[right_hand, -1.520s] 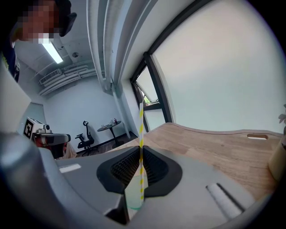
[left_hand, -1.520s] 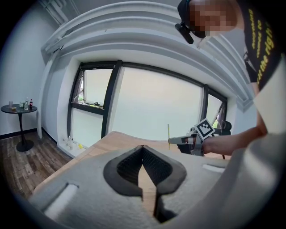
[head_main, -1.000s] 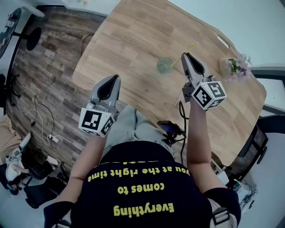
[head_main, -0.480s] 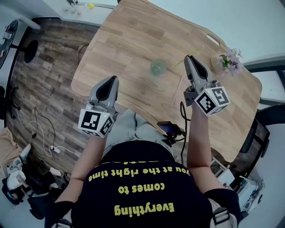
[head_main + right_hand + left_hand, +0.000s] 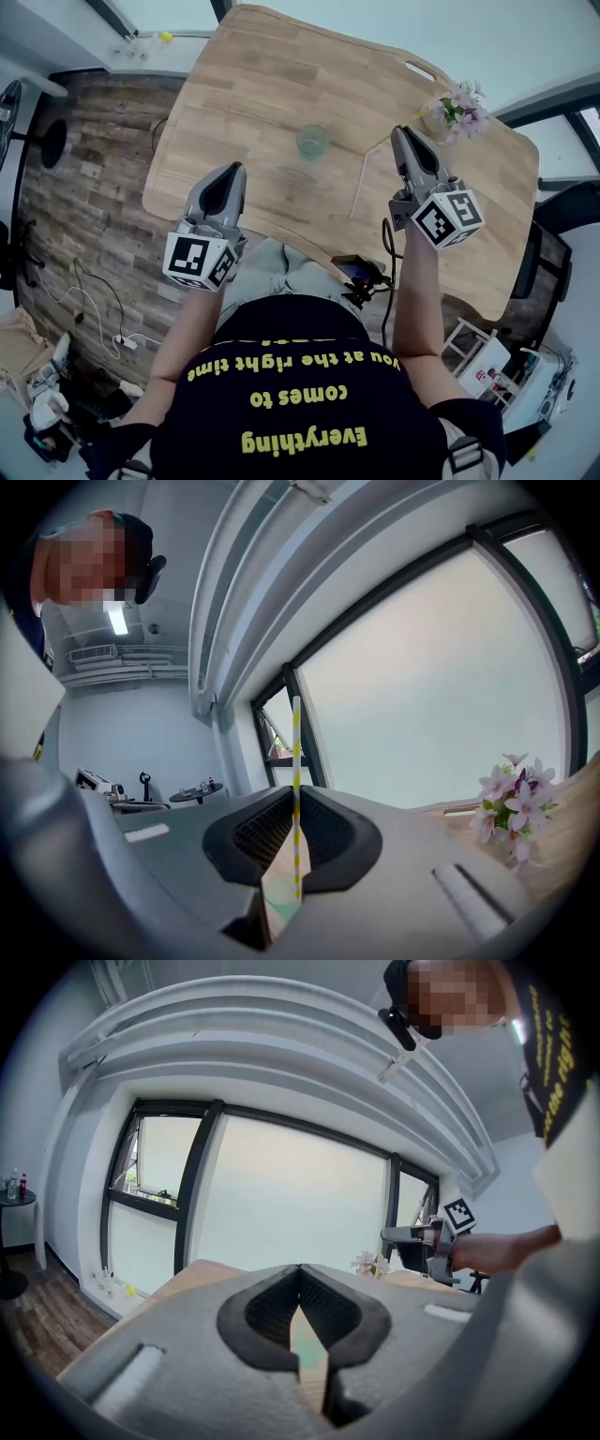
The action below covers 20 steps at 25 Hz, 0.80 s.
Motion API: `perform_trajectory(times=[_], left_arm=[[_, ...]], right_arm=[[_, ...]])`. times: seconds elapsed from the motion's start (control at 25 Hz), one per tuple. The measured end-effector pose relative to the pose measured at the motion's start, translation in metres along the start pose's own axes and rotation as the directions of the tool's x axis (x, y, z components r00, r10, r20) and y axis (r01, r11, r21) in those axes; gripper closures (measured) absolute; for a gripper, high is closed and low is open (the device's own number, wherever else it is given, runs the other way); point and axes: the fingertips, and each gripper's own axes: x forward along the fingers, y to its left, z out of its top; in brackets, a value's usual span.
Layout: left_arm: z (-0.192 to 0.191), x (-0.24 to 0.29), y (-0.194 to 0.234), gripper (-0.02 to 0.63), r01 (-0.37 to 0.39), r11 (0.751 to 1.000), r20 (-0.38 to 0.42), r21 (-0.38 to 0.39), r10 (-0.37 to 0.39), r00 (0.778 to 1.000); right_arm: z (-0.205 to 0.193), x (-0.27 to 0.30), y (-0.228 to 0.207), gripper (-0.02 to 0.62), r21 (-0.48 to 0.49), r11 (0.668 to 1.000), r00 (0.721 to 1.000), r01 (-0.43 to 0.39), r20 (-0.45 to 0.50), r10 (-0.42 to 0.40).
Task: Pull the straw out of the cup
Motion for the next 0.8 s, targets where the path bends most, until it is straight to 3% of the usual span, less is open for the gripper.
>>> perform_trajectory(times=[0.24, 0.8], left_arm=[[0.003, 0.005, -0.011, 0.606, 0.048, 0.999, 0.004, 0.008, -0.048, 0.999], [-0.012, 0.012, -0.015, 0.606, 0.084, 0.996, -0.034, 0.002, -0.084, 0.996]], right_arm=[[-0.006, -0.02, -0.001, 0.563, 0.023, 0.999, 1.0, 0.026, -0.012, -0.026], [-0.071, -0.034, -0.01, 0.563, 0.131, 0.989, 0.989, 0.061, -0.14, -0.042]])
